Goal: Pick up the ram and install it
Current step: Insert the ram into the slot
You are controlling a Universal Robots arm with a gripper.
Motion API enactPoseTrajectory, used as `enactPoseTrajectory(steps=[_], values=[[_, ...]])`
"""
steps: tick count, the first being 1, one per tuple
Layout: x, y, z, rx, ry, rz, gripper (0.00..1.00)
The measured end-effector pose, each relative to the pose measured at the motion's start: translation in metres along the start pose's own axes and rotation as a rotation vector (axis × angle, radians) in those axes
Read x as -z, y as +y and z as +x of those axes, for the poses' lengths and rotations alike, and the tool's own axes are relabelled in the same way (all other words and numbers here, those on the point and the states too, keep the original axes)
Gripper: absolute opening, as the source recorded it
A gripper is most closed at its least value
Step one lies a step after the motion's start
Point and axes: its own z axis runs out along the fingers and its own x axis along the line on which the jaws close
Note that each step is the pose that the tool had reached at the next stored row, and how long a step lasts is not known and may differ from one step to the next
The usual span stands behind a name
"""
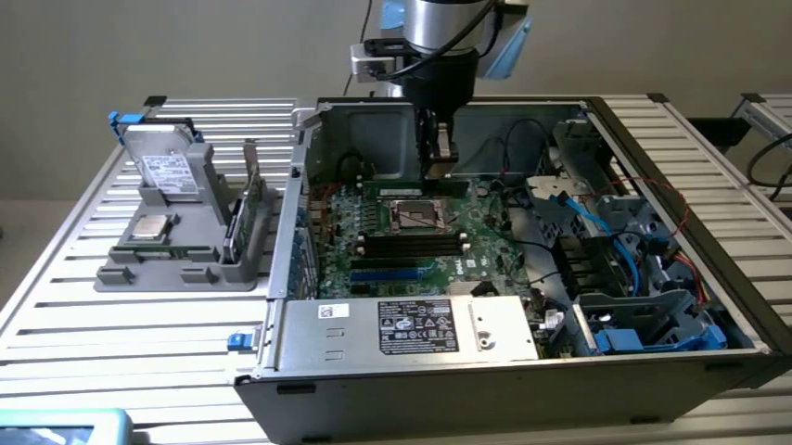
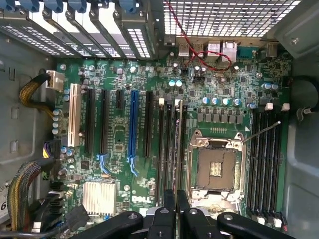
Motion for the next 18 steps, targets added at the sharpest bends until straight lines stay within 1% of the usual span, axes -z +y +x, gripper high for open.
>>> enactPoseTrajectory(steps=[2,4,6,11,12,13,14,17,18], values=[[-0.0017,0.0,0.0,0.0,0.0049,0.0003,0.14],[-0.0038,0.0,0.0,0.001,0.0083,0.0003,0.14],[-0.0068,0.0,0.0,0.001,0.0102,0.0003,0.14],[-0.0156,0.0001,-0.001,0.002,0.0125,0.0004,0.14],[-0.0171,0.0001,-0.001,0.002,0.0134,0.0004,0.14],[-0.018,0.0001,-0.001,0.003,0.0156,0.0004,0.14],[-0.0185,0.0002,0.0,0.003,0.0199,0.0004,0.14],[-0.0197,0.0003,0.002,0.003,0.0362,0.0,0.14],[-0.0203,0.0003,0.003,0.003,0.0401,0.0001,0.14]])
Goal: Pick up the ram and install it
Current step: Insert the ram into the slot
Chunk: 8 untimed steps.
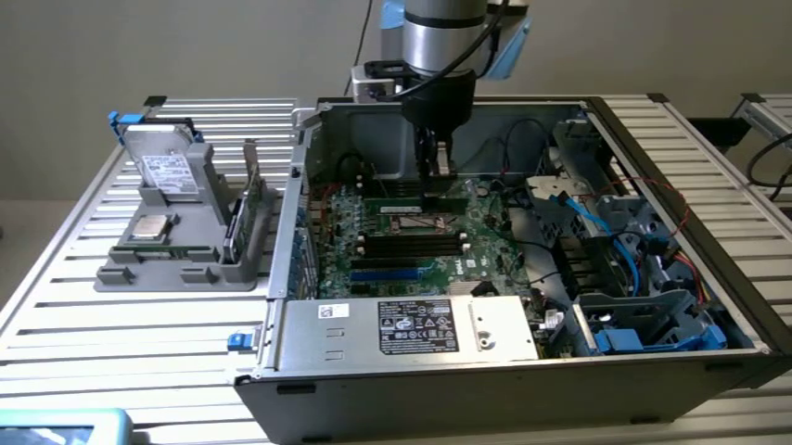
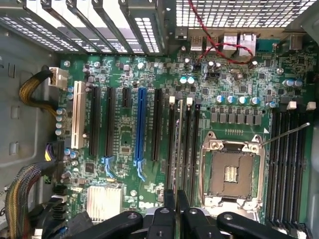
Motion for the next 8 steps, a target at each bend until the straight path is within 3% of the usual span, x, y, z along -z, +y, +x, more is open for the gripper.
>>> enactPoseTrajectory(steps=[2,8], values=[[-0.0022,-0.0001,0.0,0.0,0.0032,0.0009,0.14],[-0.0124,0.0,-0.001,0.002,0.0058,0.004,0.14]])
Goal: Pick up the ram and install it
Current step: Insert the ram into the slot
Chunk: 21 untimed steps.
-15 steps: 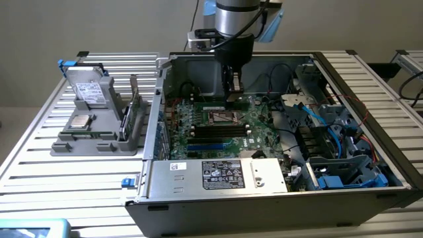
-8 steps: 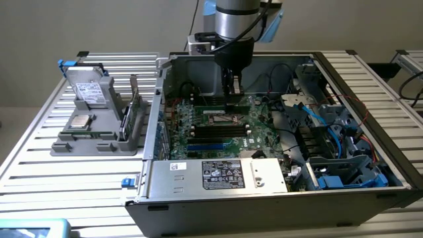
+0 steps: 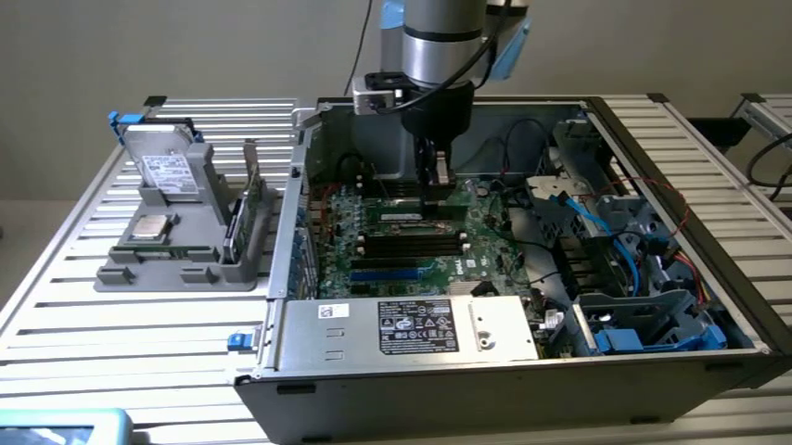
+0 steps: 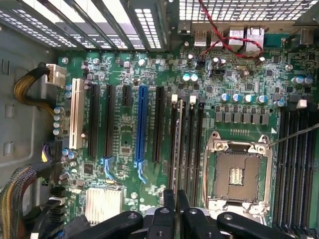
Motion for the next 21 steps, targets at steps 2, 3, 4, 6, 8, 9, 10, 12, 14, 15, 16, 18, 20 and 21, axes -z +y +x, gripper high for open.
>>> enactPoseTrajectory(steps=[2,3,4,6,8,9,10,12,14,15,16,18,20,21], values=[[-0.003,0.0001,0.0,0.0,0.0018,0.0006,0.14],[-0.0042,0.0001,0.0,0.001,0.003,0.001,0.14],[-0.0052,0.0001,0.0,0.001,0.0047,0.0012,0.14],[-0.0068,0.0001,0.0,0.001,0.0102,0.001,0.14],[-0.0089,0.0002,0.0,0.001,0.0145,0.0009,0.14],[-0.0103,0.0002,0.0,0.001,0.0161,0.0009,0.14],[-0.012,0.0002,0.0,0.001,0.0173,0.0008,0.14],[-0.0156,0.0002,-0.001,0.001,0.0187,0.0008,0.14],[-0.0192,0.0002,-0.001,0.001,0.0199,0.0008,0.14],[-0.0207,0.0003,-0.001,0.001,0.0205,0.0008,0.14],[-0.0218,0.0003,-0.001,0.001,0.0211,0.0008,0.14],[-0.0231,0.0003,-0.001,0.001,0.0213,0.0008,0.14],[-0.0236,0.0004,-0.001,0.001,0.0216,0.0007,0.14],[-0.0241,0.0004,-0.001,0.001,0.0215,0.0008,0.14]])
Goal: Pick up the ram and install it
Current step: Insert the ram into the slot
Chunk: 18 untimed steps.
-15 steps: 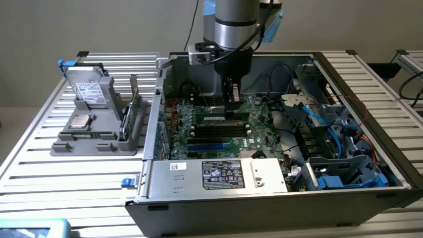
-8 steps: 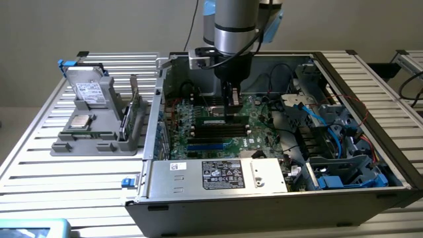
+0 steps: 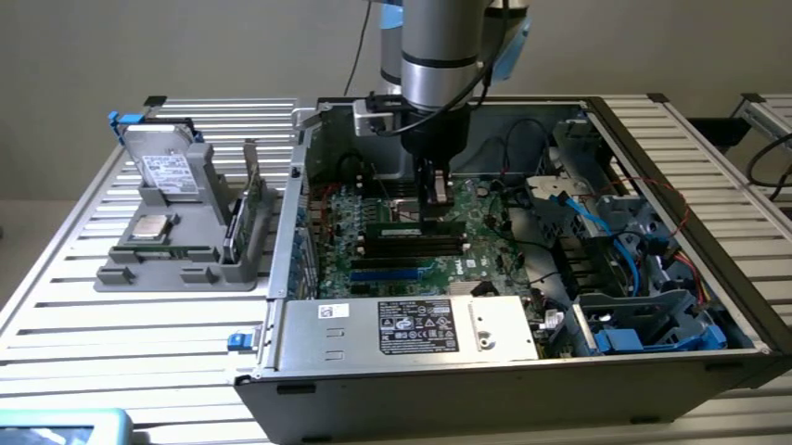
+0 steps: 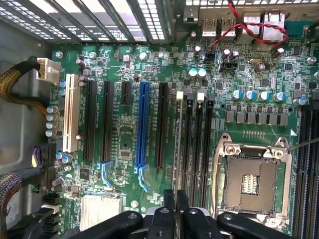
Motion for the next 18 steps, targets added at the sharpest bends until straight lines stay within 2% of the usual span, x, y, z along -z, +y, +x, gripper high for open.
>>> enactPoseTrajectory(steps=[2,4,6,7,12,18], values=[[-0.0017,0.0,-0.0001,0.0,0.0011,0.0019,0.14],[-0.0027,0.0,-0.0003,-0.001,0.0049,0.0098,0.14],[-0.0039,0.0001,-0.0004,-0.003,0.007,0.0206,0.14],[-0.0048,0.0002,-0.0005,-0.003,0.0084,0.0232,0.14],[-0.0098,0.0017,-0.0019,-0.003,0.0146,0.0268,0.14],[-0.0108,0.0041,-0.0028,-0.008,0.0161,0.0397,0.14]])
